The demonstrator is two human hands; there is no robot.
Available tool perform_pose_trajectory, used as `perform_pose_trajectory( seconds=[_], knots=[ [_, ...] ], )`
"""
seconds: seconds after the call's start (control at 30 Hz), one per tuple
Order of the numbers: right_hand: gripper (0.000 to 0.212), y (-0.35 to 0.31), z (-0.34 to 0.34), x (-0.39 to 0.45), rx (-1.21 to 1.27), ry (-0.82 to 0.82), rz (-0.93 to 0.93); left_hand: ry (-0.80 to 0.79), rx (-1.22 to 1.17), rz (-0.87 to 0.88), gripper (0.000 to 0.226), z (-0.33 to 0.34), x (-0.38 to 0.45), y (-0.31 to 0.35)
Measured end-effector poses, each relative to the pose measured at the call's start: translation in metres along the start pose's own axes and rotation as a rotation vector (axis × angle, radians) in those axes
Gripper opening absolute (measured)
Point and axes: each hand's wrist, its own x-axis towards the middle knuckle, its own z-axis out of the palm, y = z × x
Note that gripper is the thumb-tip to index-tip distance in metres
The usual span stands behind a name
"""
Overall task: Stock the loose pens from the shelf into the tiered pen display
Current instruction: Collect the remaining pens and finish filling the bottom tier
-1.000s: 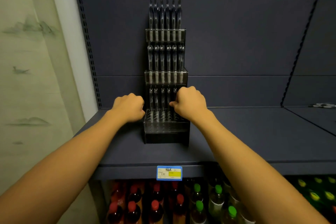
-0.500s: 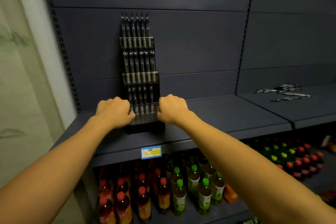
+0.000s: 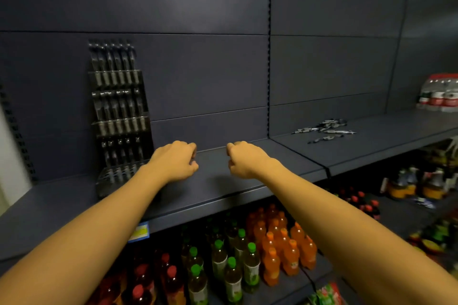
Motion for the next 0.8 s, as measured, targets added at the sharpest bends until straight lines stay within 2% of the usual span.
perform_pose_trajectory(
  seconds=[0.17,0.43,0.8],
  knots=[
    [0.034,0.088,-0.007,-0.016,-0.025,-0.022,0.037,-0.037,-0.075,0.05,0.035,0.012,0.05,0.075],
    [0.044,0.212,-0.012,-0.036,-0.03,-0.049,0.068,-0.053,-0.092,0.099,0.042,0.021,0.114,0.175],
    [0.046,0.33,-0.009,-0.049,-0.043,-0.073,0.134,-0.079,-0.086,0.198,0.047,0.038,0.188,0.271]
  ],
)
